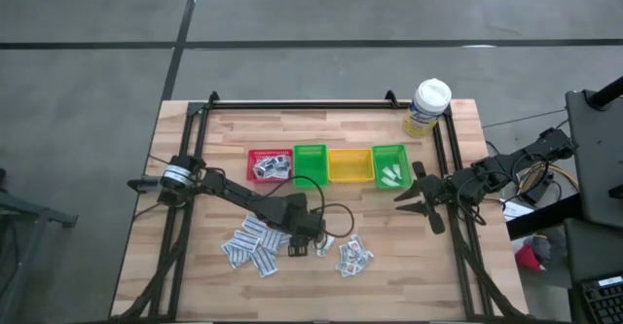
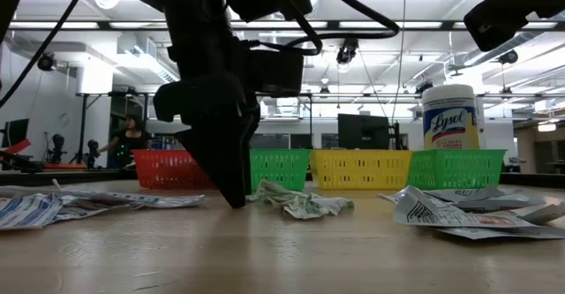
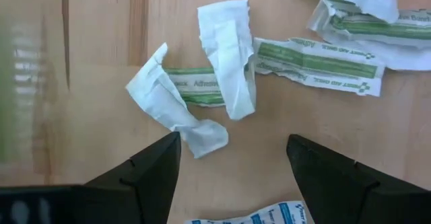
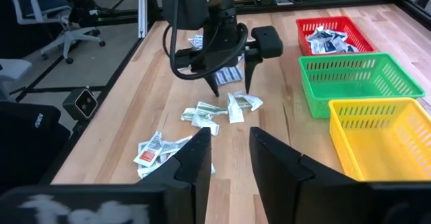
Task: Pick & Place First Aid Supplies
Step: Put the green bandage into the right green basket
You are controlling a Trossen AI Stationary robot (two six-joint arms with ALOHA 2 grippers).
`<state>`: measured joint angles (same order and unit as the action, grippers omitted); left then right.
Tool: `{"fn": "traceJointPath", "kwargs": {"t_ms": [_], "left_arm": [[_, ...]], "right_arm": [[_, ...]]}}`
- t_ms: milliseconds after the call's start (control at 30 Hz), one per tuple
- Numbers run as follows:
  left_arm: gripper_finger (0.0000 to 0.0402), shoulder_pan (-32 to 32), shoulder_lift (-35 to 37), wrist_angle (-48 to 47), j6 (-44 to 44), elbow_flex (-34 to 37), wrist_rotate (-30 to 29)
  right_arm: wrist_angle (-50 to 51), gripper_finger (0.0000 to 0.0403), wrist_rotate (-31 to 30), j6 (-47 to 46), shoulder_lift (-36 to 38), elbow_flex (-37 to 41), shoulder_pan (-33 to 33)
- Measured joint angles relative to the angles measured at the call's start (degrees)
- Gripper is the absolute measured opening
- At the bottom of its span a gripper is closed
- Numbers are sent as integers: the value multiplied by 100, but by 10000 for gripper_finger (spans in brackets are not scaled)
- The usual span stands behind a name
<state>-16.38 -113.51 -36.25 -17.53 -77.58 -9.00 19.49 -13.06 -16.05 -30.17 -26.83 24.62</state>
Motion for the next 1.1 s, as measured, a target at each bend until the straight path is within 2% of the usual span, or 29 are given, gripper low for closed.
{"fn": "traceJointPath", "kwargs": {"t_ms": [233, 433, 733, 1100], "left_arm": [[251, 36, -1, 173, 389, 11, -11], [224, 109, -7, 203, 390, 25, 42], [206, 122, -7, 229, 216, 68, 33], [138, 129, -7, 253, 133, 76, 29]], "right_arm": [[-2, 89, 0, -3, 0, 0, 0], [-3, 92, 0, -3, 1, 0, 0], [-4, 105, 0, -3, 0, 0, 0], [-7, 92, 0, -1, 0, 0, 0]]}}
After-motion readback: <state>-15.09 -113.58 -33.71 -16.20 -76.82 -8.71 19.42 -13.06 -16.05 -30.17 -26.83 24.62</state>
